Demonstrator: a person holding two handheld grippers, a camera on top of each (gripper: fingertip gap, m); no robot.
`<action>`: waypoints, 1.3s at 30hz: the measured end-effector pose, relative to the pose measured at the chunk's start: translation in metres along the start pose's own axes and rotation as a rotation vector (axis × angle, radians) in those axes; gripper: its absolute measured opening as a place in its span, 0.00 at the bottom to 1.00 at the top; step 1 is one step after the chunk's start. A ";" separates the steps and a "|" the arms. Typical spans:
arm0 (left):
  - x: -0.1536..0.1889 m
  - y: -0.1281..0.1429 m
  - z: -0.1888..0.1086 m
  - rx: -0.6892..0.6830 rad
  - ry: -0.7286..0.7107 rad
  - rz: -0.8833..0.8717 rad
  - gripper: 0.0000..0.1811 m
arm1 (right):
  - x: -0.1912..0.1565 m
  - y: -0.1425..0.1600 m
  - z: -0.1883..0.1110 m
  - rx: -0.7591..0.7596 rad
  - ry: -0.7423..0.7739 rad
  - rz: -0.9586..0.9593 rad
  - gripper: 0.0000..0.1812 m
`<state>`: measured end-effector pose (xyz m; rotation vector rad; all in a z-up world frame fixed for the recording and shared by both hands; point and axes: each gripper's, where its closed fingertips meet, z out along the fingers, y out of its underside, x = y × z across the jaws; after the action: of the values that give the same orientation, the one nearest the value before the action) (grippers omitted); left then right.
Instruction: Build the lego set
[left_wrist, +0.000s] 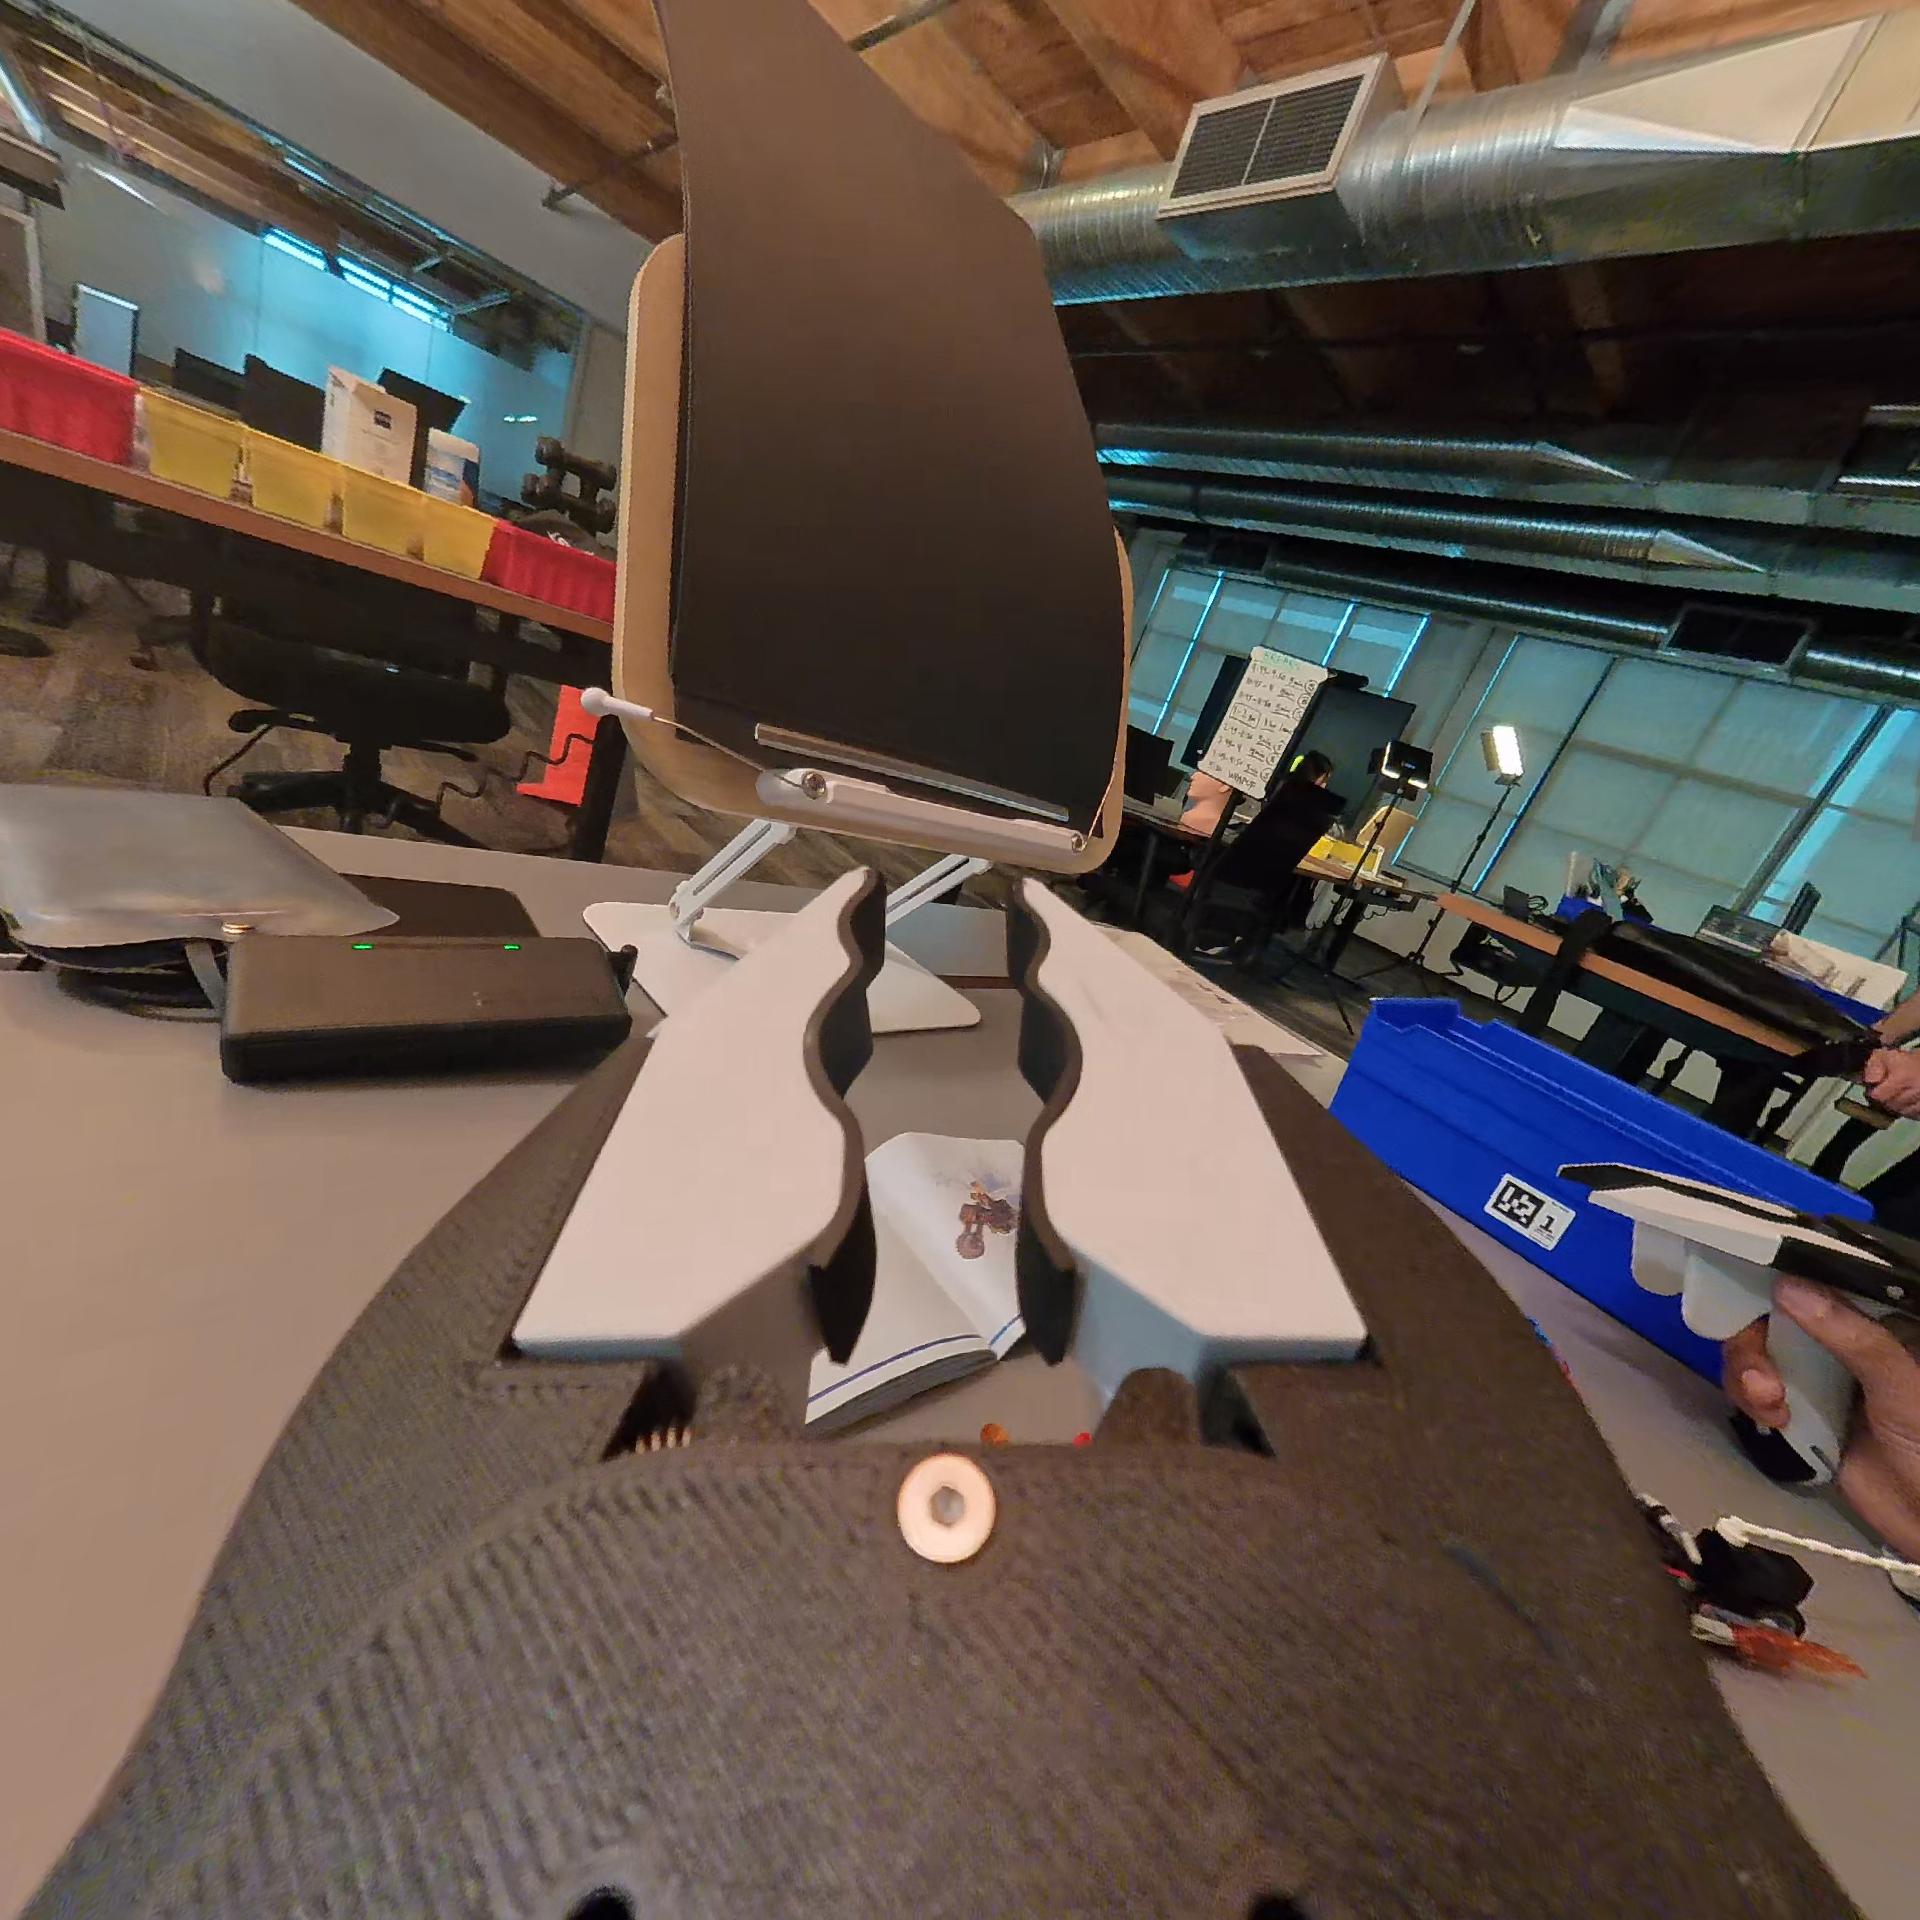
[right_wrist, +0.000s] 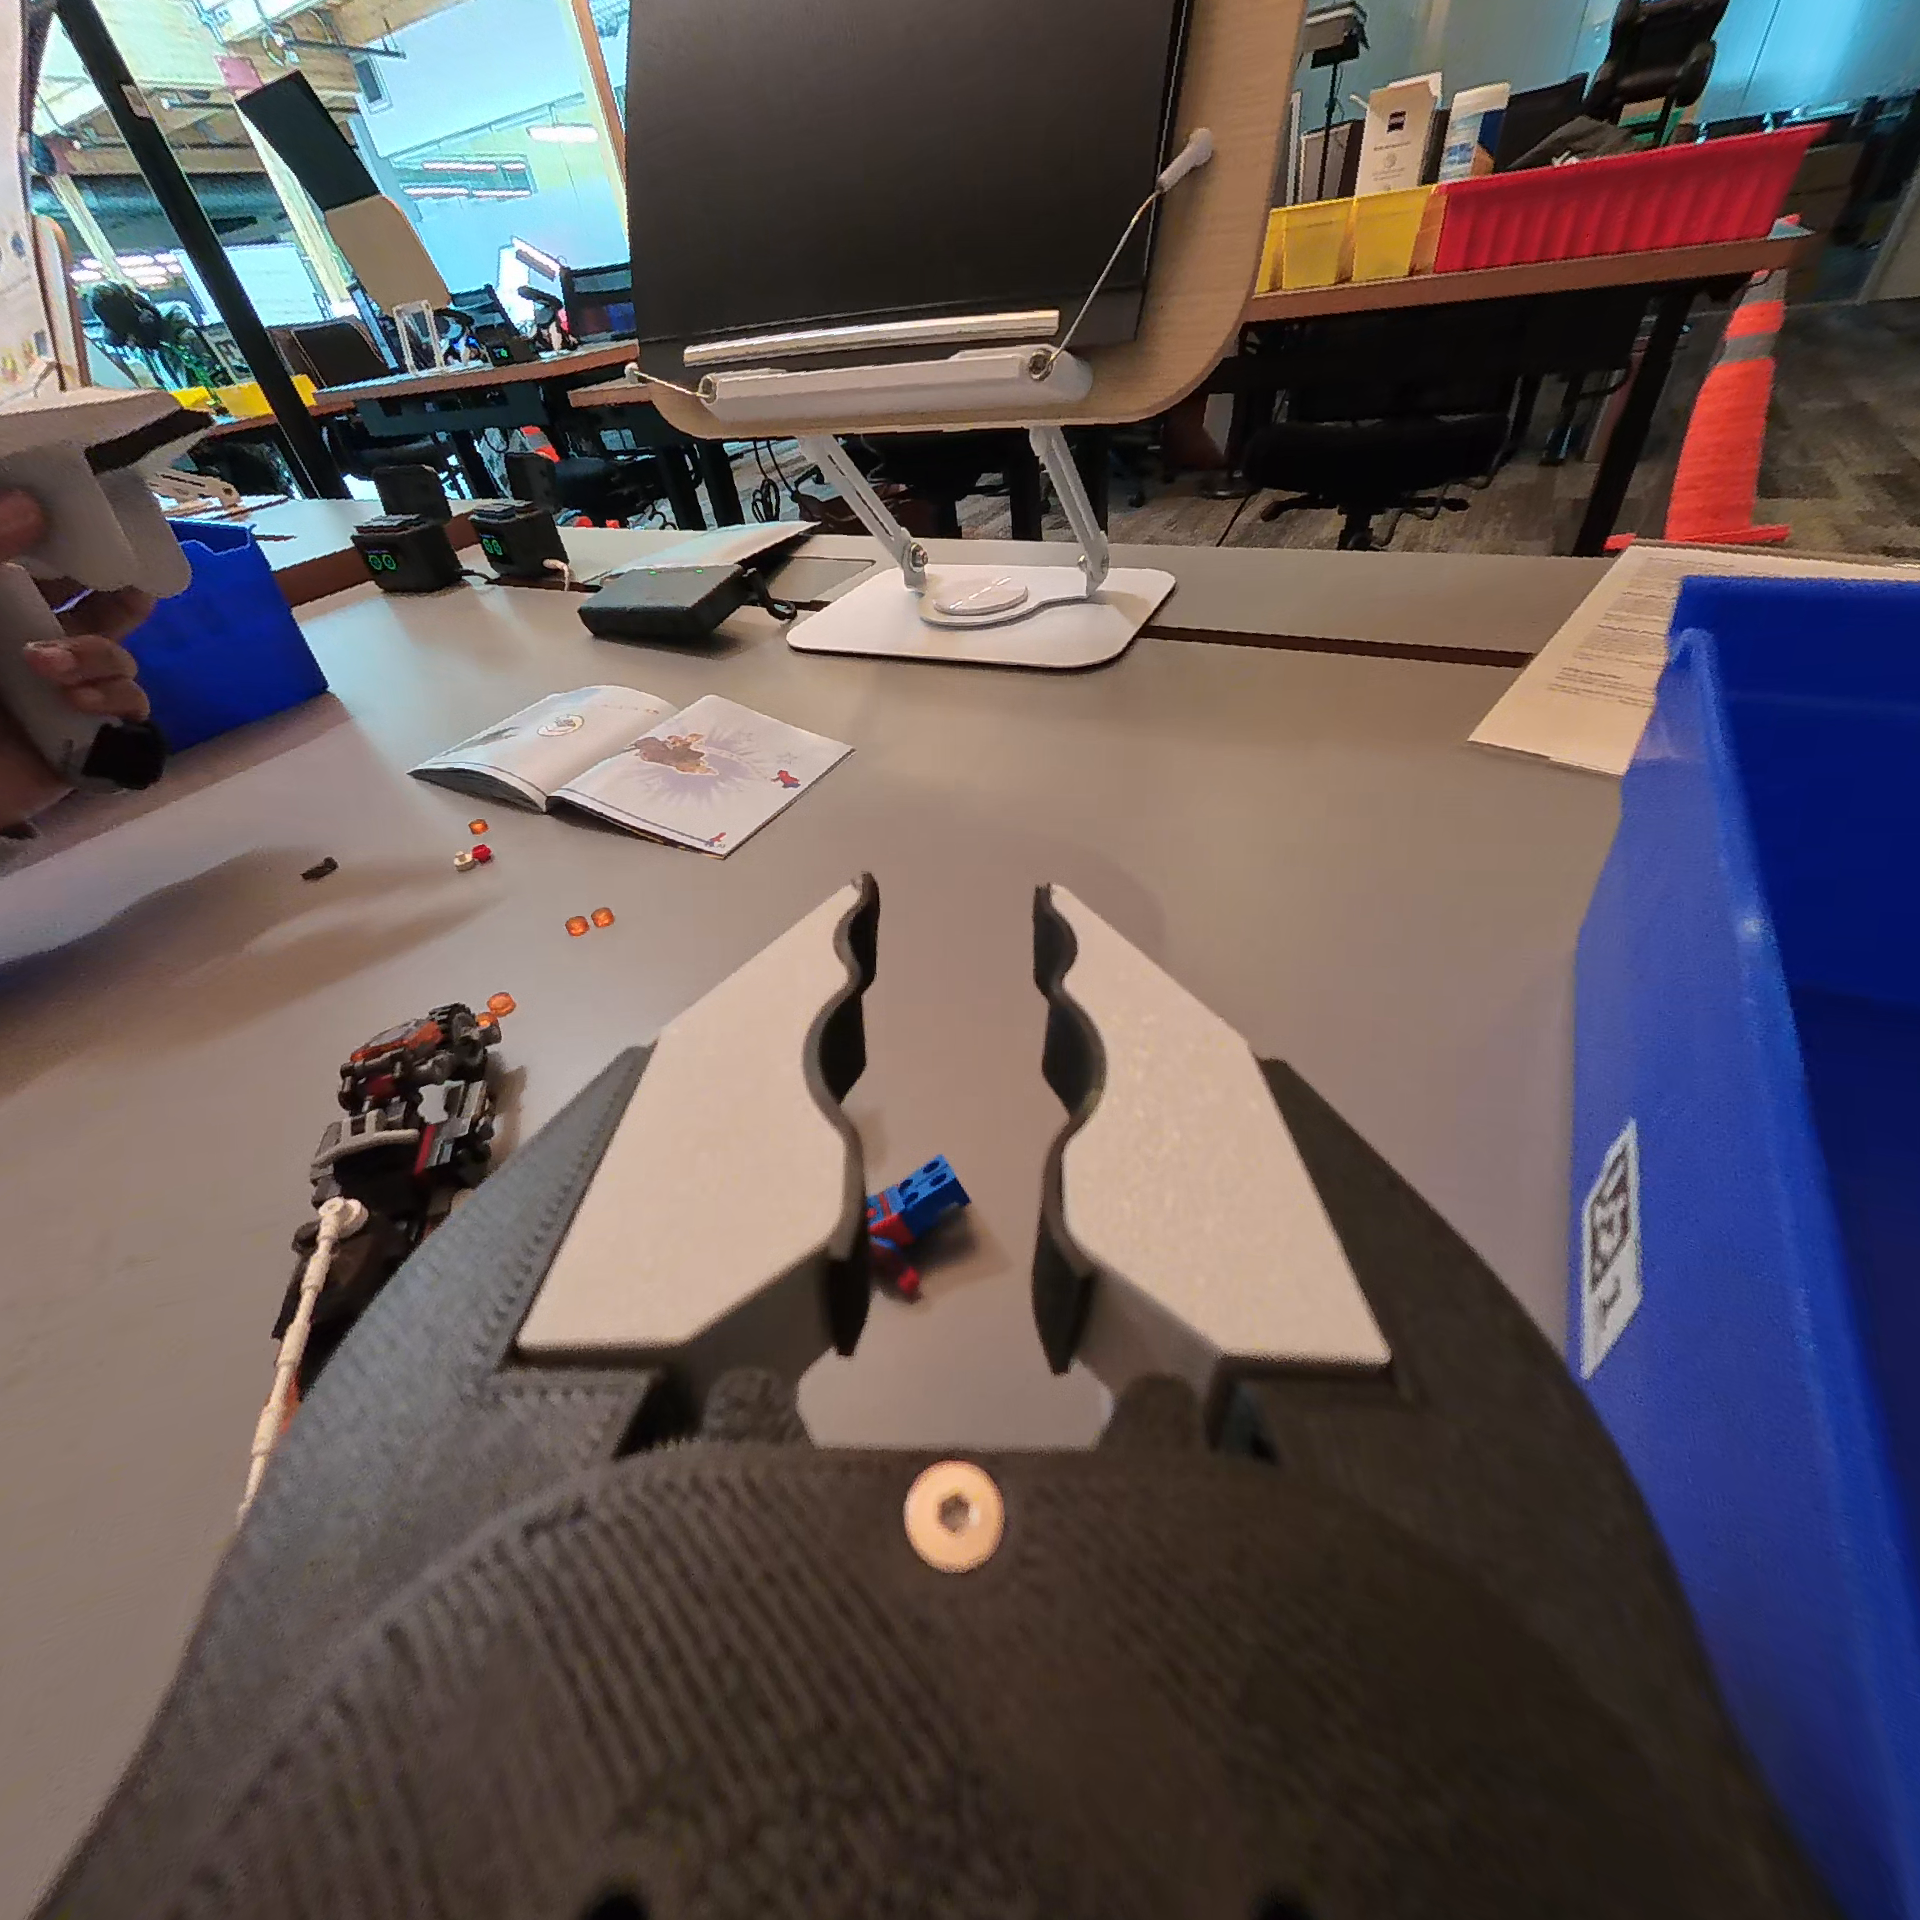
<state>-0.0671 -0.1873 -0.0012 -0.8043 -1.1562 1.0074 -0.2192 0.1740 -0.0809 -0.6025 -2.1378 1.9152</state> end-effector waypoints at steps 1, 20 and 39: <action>-0.001 0.000 0.000 0.000 -0.002 0.001 0.11 | 0.000 0.000 0.000 -0.001 0.000 0.000 0.16; 0.006 0.005 0.004 -0.006 0.049 -0.062 0.11 | -0.003 0.002 0.001 -0.009 -0.001 -0.022 0.15; 0.011 0.013 0.008 -0.039 0.074 -0.080 0.12 | -0.004 0.002 0.001 -0.009 -0.006 -0.024 0.16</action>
<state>-0.0763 -0.1727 -0.0071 -0.8135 -1.1391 0.8846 -0.2154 0.1716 -0.0824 -0.5714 -2.1489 1.8984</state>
